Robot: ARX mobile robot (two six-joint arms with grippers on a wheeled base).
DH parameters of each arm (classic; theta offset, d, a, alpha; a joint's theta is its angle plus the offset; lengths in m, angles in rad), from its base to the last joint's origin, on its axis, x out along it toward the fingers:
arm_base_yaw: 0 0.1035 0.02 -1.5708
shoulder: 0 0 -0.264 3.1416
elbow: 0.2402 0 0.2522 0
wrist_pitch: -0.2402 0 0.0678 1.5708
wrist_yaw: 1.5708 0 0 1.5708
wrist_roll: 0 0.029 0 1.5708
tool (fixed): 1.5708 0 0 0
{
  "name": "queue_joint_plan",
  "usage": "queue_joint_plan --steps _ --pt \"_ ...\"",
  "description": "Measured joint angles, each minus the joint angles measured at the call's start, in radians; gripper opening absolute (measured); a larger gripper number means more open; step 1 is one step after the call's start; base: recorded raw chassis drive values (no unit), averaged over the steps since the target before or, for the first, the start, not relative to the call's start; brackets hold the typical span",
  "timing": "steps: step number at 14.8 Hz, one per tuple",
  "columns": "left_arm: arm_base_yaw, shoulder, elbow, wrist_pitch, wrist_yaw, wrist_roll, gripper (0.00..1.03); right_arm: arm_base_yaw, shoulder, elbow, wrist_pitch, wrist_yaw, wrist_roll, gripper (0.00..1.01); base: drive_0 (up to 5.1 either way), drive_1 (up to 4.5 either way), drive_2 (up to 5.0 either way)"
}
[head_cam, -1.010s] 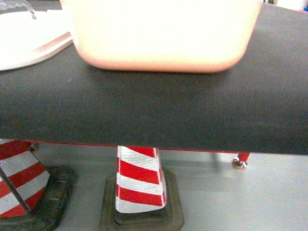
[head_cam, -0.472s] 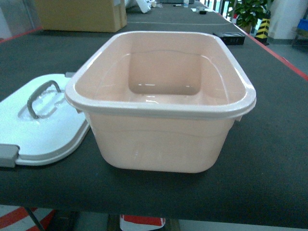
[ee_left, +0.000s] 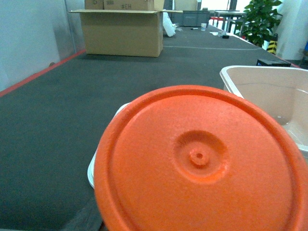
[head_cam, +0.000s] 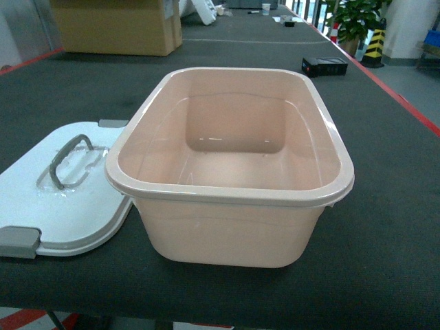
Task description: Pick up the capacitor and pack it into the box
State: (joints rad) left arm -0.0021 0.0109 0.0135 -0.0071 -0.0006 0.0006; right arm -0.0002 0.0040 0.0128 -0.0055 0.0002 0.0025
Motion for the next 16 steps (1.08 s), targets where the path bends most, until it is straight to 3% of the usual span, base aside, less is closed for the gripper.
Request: queue_joint_plan --steps 16 --pt "0.000 0.000 0.000 0.000 0.000 0.000 0.44 0.000 0.000 0.000 0.000 0.000 0.000 0.98 0.0 0.00 0.0"
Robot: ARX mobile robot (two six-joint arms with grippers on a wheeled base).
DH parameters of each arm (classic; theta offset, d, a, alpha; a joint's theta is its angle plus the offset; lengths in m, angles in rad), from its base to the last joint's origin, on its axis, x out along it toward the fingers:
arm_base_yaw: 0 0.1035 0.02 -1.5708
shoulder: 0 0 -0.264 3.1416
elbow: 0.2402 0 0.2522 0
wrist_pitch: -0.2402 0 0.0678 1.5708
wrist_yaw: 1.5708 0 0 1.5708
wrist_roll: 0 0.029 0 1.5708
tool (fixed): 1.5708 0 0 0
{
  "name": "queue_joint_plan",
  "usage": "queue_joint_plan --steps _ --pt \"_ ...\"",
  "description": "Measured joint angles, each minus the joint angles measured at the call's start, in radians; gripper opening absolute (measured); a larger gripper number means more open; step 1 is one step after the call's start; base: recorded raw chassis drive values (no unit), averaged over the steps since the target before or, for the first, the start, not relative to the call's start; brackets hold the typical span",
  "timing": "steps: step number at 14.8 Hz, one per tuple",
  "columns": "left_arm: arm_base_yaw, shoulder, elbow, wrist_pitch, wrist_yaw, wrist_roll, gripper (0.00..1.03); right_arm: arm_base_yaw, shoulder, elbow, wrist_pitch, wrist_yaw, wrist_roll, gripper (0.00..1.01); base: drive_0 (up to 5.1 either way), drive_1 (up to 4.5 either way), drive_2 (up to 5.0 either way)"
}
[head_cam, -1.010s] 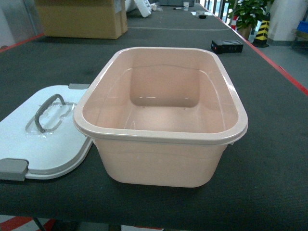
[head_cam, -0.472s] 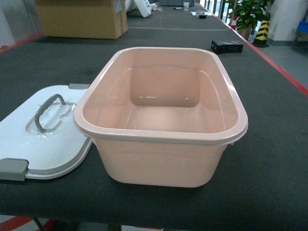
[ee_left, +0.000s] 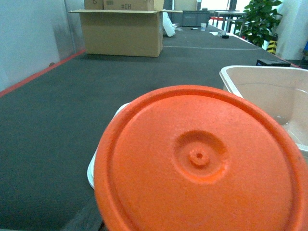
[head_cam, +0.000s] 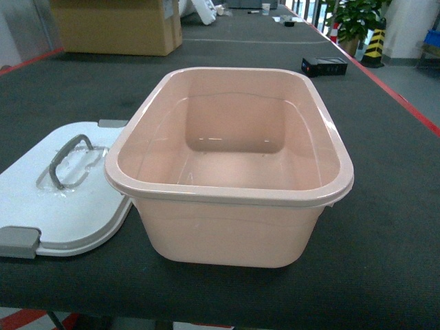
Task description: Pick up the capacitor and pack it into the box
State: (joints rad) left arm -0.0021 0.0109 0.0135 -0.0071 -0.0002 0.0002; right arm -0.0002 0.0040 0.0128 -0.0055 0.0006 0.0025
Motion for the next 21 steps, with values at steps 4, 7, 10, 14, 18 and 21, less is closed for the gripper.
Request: queue_joint_plan --steps 4,7,10,14,18,21 --pt "0.000 0.000 0.000 0.000 0.000 0.000 0.44 0.000 0.000 0.000 0.000 0.000 0.000 0.98 0.0 0.00 0.0" --pt "0.000 0.000 0.000 0.000 0.000 0.000 0.44 0.000 0.000 0.000 0.000 0.000 0.000 0.98 0.0 0.00 0.0" --pt "-0.018 0.008 0.000 0.015 -0.049 0.001 0.44 0.000 0.000 0.000 0.000 0.000 0.000 0.98 0.0 0.00 0.0" --pt "-0.089 0.070 0.001 0.119 -0.200 -0.001 0.44 0.000 0.000 0.000 0.000 0.001 0.000 0.98 0.0 0.00 0.0" --pt "-0.187 0.397 0.029 0.433 -0.377 0.000 0.44 0.000 0.000 0.000 0.001 0.000 0.000 0.98 0.0 0.00 0.0" --pt "-0.328 0.973 0.326 0.887 -0.330 0.037 0.44 0.000 0.000 0.000 0.000 0.000 0.000 0.98 0.0 0.00 0.0"
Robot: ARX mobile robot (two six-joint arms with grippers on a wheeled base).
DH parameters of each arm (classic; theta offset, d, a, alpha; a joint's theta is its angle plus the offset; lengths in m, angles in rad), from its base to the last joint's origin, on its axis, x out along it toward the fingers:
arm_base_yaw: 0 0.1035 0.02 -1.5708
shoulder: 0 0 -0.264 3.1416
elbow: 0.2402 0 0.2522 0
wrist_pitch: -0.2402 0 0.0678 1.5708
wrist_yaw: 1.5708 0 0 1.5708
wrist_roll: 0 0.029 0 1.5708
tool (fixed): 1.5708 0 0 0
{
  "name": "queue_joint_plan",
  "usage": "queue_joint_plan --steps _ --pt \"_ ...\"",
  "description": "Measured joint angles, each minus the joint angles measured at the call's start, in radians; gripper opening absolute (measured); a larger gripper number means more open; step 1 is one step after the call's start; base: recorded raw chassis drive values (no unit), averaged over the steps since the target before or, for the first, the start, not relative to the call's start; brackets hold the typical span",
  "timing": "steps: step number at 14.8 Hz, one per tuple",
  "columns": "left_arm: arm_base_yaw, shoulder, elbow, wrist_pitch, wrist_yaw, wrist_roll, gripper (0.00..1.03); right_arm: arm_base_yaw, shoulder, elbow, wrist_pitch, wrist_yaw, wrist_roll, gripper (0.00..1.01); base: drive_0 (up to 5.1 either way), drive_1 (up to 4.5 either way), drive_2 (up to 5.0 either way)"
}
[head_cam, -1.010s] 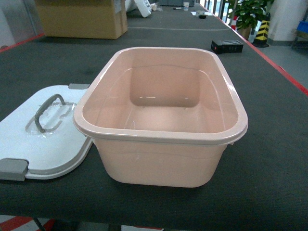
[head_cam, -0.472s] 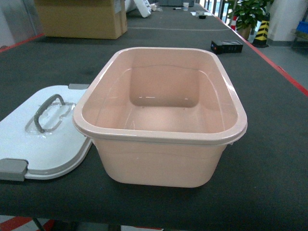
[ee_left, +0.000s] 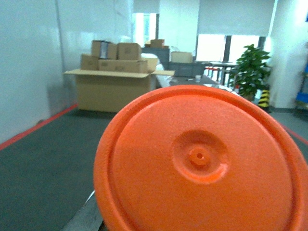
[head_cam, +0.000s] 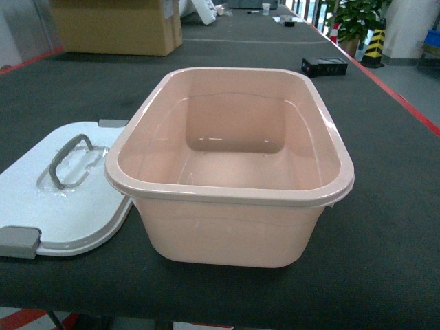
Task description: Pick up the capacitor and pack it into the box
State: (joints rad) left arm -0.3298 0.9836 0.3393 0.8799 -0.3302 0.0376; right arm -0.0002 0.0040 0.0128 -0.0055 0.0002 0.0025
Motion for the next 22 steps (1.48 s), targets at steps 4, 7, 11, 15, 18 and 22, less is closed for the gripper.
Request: queue_joint_plan --steps 4,7,11,15,18,22 --pt "-0.173 0.521 0.357 -0.019 0.053 0.014 0.44 0.000 0.000 0.000 0.000 0.000 0.000 0.98 0.0 0.00 0.0" --pt "-0.214 0.701 0.481 -0.039 0.077 -0.009 0.44 0.000 0.000 0.000 0.000 0.000 0.000 0.98 0.0 0.00 0.0" --pt "-0.219 0.772 0.447 0.063 0.091 -0.027 0.83 0.000 0.000 0.000 0.000 0.000 0.000 0.98 0.0 0.00 0.0" --pt "-0.057 0.425 0.267 0.001 0.182 -0.002 0.98 0.000 0.000 0.000 0.000 0.000 0.000 0.98 0.0 0.00 0.0" --pt "0.252 0.302 0.159 0.004 0.319 0.029 0.98 0.000 0.000 0.000 0.000 0.000 0.000 0.98 0.0 0.00 0.0" --pt "0.454 0.711 0.230 0.179 0.432 0.062 0.98 0.000 0.000 0.000 0.000 0.000 0.000 0.98 0.0 0.00 0.0"
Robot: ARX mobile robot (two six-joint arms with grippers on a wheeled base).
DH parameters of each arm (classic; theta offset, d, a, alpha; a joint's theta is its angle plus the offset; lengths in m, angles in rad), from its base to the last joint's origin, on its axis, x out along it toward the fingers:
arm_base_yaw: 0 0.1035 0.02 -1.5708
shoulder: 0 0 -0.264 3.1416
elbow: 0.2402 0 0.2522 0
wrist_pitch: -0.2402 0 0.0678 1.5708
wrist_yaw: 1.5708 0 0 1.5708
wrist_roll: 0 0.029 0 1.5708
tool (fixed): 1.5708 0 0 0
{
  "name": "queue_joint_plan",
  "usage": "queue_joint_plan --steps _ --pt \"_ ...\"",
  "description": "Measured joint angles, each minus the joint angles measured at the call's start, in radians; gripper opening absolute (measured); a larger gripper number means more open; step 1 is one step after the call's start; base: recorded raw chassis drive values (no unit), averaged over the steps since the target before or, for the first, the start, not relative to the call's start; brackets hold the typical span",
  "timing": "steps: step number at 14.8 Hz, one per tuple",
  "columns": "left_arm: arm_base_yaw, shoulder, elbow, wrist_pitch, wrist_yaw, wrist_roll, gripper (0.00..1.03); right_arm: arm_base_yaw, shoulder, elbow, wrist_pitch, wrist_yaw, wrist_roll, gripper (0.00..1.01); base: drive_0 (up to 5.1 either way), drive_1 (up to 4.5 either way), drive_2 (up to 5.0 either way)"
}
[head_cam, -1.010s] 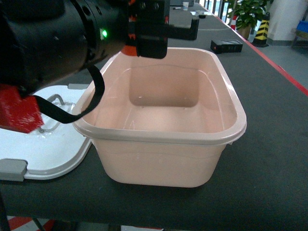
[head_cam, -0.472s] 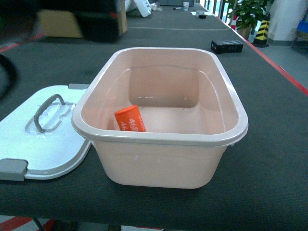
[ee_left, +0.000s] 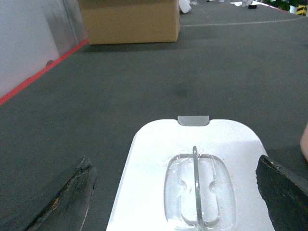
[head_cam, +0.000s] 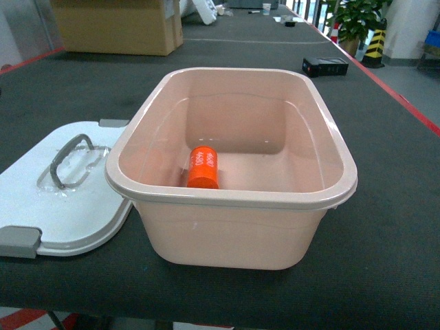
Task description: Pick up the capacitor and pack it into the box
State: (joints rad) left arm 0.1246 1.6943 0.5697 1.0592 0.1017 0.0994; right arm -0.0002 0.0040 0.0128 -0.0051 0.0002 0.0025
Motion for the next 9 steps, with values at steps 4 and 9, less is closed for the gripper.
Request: queue_joint_plan --steps 4,9 --pt "-0.014 0.369 0.191 0.051 0.065 0.017 0.98 0.000 0.000 0.000 0.000 0.000 0.000 0.98 0.0 0.00 0.0" --pt "0.003 0.570 0.322 0.114 0.161 0.002 0.91 0.000 0.000 0.000 0.000 0.000 0.000 0.98 0.0 0.00 0.0"
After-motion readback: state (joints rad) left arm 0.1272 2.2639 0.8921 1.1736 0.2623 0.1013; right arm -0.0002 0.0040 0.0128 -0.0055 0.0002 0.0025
